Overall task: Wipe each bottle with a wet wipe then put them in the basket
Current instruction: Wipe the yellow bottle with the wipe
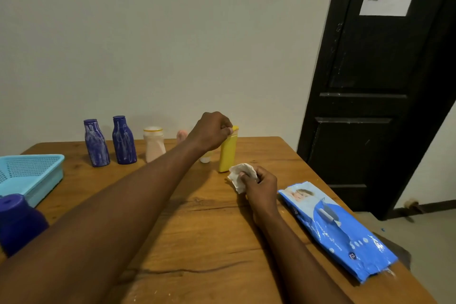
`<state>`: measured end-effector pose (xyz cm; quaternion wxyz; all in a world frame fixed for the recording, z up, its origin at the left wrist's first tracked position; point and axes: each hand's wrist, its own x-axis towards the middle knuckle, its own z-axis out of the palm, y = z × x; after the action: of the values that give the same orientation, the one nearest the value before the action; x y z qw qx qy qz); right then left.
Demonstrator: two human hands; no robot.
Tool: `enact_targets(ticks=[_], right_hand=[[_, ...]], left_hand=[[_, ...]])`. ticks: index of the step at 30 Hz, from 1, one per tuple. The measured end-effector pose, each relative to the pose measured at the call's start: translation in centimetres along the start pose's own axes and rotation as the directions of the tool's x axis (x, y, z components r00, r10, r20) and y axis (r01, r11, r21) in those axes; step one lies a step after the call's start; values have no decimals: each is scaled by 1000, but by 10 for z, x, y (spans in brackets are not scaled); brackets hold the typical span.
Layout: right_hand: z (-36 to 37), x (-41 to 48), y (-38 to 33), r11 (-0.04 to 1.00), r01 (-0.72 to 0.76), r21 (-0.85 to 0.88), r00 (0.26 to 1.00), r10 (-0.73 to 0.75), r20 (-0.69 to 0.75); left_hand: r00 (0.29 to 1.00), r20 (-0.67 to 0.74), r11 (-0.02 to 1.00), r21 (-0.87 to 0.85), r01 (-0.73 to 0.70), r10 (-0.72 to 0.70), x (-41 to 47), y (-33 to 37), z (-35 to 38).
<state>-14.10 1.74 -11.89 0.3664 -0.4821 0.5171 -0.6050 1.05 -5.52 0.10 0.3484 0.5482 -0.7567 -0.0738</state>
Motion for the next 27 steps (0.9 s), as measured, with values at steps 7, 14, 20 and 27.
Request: enact_targets(ticks=[7, 14, 20, 27], right_hand=[[-16, -44, -17, 997, -50, 65, 996, 54, -65], [-24, -97, -28, 993, -52, 106, 997, 58, -57], [-25, -134, -38, 998, 8, 63, 997, -4, -72], [-7, -158, -65, 990, 136, 31, 988, -134, -79]], left_hand=[[996, -49, 997, -34, 73, -75, -66, 17, -27], [994, -104, 995, -95, 21, -31, -121, 42, -55], [984, -174, 987, -159, 16, -43, -170, 63, -70], [966, -245, 979, -199, 37, -86, -212, 76, -65]])
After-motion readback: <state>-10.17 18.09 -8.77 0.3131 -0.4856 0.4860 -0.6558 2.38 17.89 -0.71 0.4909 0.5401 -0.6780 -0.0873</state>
